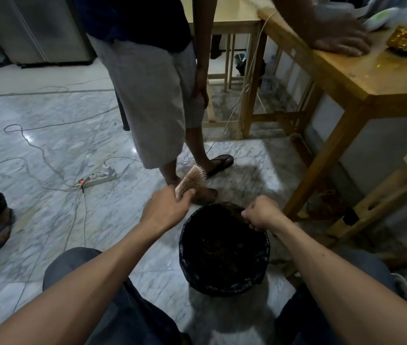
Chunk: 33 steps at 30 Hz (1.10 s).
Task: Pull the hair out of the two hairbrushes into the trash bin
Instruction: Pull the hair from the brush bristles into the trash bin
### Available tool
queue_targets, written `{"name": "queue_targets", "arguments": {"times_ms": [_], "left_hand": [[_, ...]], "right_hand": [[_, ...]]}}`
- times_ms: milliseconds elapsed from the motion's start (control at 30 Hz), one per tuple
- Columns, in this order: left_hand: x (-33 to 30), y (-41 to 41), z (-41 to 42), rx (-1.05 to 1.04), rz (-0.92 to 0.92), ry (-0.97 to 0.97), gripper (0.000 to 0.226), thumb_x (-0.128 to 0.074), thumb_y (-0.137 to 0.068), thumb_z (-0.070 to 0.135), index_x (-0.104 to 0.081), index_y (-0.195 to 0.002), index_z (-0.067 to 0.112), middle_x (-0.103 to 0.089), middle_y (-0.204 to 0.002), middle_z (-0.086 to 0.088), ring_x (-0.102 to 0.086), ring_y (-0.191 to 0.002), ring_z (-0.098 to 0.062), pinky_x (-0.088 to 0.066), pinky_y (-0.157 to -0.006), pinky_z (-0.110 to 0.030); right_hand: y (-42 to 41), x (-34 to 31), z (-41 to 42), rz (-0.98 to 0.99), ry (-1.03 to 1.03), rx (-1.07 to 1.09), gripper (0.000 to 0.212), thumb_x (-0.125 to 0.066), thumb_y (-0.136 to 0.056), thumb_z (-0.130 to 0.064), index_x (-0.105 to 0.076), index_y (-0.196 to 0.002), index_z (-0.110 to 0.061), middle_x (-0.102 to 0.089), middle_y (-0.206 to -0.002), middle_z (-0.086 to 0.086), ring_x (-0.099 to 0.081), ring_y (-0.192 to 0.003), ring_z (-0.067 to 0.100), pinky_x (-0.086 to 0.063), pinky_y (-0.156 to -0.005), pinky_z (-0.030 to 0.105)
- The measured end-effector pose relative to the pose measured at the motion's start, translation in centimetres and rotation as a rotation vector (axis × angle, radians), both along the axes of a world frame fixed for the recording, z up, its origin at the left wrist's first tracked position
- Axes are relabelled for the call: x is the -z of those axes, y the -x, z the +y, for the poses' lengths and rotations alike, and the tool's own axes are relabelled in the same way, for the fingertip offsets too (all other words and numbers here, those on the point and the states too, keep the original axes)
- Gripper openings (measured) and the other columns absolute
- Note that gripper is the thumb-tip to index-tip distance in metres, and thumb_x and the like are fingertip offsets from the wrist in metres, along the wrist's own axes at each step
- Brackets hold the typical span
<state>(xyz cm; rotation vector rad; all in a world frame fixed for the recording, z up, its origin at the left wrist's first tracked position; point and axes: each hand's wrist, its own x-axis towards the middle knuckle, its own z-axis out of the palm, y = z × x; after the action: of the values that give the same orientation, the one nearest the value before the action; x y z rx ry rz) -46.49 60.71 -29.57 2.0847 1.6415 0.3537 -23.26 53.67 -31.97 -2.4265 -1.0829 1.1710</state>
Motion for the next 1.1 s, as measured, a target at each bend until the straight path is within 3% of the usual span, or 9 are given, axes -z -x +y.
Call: {"name": "queue_targets", "arguments": {"times_ms": [67,167,233,333,400,733,900,1000,1100], "left_hand": [[0.0,-0.3,-0.3,0.033,0.002,-0.011,0.047,-0.049,-0.09,0.064,-0.047,-0.07,0.022,-0.06,-0.07,-0.003,-0.059,-0.065,-0.024,-0.04,-0.052,-0.033],[0.4,-0.6,-0.4,0.041,0.001,-0.004,0.053,-0.048,-0.084,0.07,-0.052,-0.073,0.019,-0.064,-0.073,-0.006,-0.062,-0.069,-0.027,-0.052,-0.06,-0.037],[0.7,-0.8,-0.5,0.054,-0.018,0.006,0.057,-0.044,-0.079,0.075,-0.055,-0.076,0.02,-0.066,-0.076,-0.006,-0.064,-0.074,-0.029,-0.056,-0.067,-0.041],[0.6,-1.0,-0.6,0.081,-0.023,0.0,0.056,-0.043,-0.079,0.076,-0.056,-0.078,0.022,-0.067,-0.077,-0.004,-0.064,-0.077,-0.028,-0.056,-0.069,-0.042],[0.5,-0.7,-0.3,0.062,0.002,-0.008,0.053,-0.044,-0.083,0.072,-0.055,-0.077,0.021,-0.066,-0.077,-0.005,-0.063,-0.076,-0.028,-0.054,-0.066,-0.039],[1.6,3.2,2.5,-0.283,0.045,0.091,0.059,-0.043,-0.087,0.066,-0.057,-0.087,0.009,-0.069,-0.087,-0.016,-0.067,-0.075,-0.038,-0.058,-0.069,-0.042],[1.4,3.5,2.0,-0.209,0.06,0.038,0.054,-0.046,-0.091,0.063,-0.055,-0.087,0.01,-0.064,-0.086,-0.012,-0.06,-0.072,-0.031,-0.048,-0.059,-0.036],[1.0,1.6,0.7,-0.085,0.039,0.006,0.05,-0.049,-0.091,0.061,-0.055,-0.081,0.013,-0.063,-0.078,-0.009,-0.058,-0.071,-0.029,-0.041,-0.057,-0.035],[0.5,-0.4,-0.2,0.013,-0.008,-0.009,0.048,-0.05,-0.087,0.065,-0.055,-0.075,0.019,-0.064,-0.073,-0.005,-0.062,-0.071,-0.029,-0.048,-0.058,-0.036]], "right_hand": [[0.7,-0.8,0.0,0.085,-0.001,-0.098,0.023,-0.061,-0.091,-0.008,-0.07,-0.112,-0.01,-0.072,-0.095,0.009,-0.072,-0.088,0.024,-0.063,-0.067,0.035],[2.0,-1.3,0.5,0.398,-0.149,-0.041,0.053,-0.065,-0.083,-0.007,-0.058,-0.134,-0.022,-0.063,-0.083,0.005,-0.057,-0.065,0.013,-0.046,-0.048,0.024],[2.4,-1.2,1.0,0.557,-0.237,0.008,0.051,-0.074,-0.085,-0.018,-0.061,-0.133,-0.021,-0.061,-0.08,0.002,-0.05,-0.057,0.008,-0.037,-0.044,0.02],[2.9,-1.4,1.1,0.503,-0.329,-0.044,0.015,-0.078,-0.089,-0.03,-0.077,-0.097,-0.017,-0.062,-0.066,-0.001,-0.045,-0.045,0.003,-0.033,-0.039,0.016],[2.9,-1.4,1.1,0.457,-0.372,-0.001,0.017,-0.075,-0.092,-0.022,-0.076,-0.08,-0.011,-0.059,-0.052,-0.005,-0.04,-0.037,0.002,-0.031,-0.037,0.015],[-0.1,-1.7,-0.4,0.274,-0.301,0.006,0.025,-0.079,-0.088,-0.026,-0.081,-0.068,-0.01,-0.069,-0.056,-0.001,-0.047,-0.049,0.014,-0.038,-0.05,0.026],[-1.4,-1.4,-1.0,0.167,-0.165,-0.102,0.01,-0.074,-0.09,-0.02,-0.083,-0.094,-0.015,-0.072,-0.073,0.005,-0.054,-0.06,0.018,-0.041,-0.051,0.028],[0.5,-3.1,-0.6,0.126,-0.021,-0.294,0.037,-0.064,-0.085,-0.009,-0.065,-0.121,-0.019,-0.068,-0.086,0.006,-0.061,-0.069,0.018,-0.052,-0.052,0.027],[2.6,-4.2,0.2,0.22,-0.127,-0.21,0.038,-0.068,-0.084,-0.017,-0.051,-0.115,-0.031,-0.065,-0.098,0.0,-0.066,-0.096,0.02,-0.064,-0.077,0.04]]}}
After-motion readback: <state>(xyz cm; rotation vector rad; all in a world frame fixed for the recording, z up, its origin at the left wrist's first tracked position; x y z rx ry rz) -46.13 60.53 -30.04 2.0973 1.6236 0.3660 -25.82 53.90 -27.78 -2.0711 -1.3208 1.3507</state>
